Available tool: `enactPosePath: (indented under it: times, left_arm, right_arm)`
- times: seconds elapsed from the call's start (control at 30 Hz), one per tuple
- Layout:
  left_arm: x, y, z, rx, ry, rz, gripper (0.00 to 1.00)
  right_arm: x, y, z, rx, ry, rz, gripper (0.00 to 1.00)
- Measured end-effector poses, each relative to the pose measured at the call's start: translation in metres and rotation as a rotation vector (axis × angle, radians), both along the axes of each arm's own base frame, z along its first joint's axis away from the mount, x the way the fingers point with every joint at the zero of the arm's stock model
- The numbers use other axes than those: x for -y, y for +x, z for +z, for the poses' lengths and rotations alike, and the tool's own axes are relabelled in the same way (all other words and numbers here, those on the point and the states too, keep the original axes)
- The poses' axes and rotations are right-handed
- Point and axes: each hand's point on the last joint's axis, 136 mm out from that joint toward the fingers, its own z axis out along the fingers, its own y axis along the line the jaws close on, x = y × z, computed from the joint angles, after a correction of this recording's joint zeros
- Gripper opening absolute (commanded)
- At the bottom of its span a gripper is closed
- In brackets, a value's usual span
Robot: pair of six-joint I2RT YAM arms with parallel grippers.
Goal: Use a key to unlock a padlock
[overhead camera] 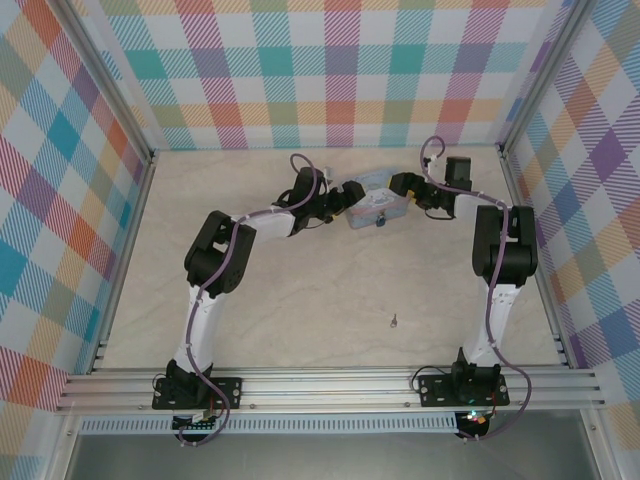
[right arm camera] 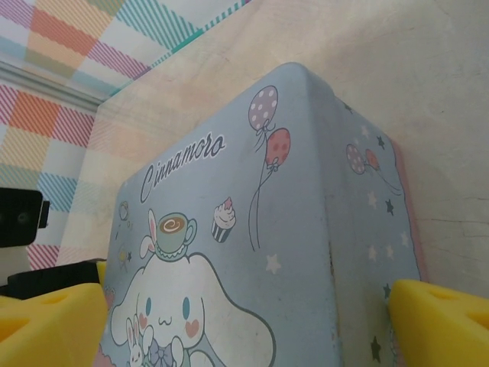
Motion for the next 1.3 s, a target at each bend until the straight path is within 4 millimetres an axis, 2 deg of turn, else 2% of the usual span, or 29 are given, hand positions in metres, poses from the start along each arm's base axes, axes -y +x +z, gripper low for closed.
enactPosePath:
  times: [0.3,0.7,1.07,1.3]
  left_arm:
    - [-0.006,-0.007,-0.008,-0.013,0.038,-0.011,0.95]
    - [-0.053,-0.069,-0.014,-0.084,0.129,0.013,0.96]
    - [-0.100,-0.126,-0.022,-0.121,0.191,0.074,0.97]
    - [-0.120,-0.151,-0.022,-0.130,0.191,0.121,1.00]
  right_arm:
    - [-0.009,-0.015,-0.007,0.022,-0.009,0.036,0.95]
    - [-0.067,-0.064,-0.006,0.019,-0.039,0.161,0.96]
    - [-0.115,-0.124,-0.008,0.000,-0.068,0.255,0.97]
    - [-0.132,-0.145,-0.008,-0.023,-0.064,0.290,1.00]
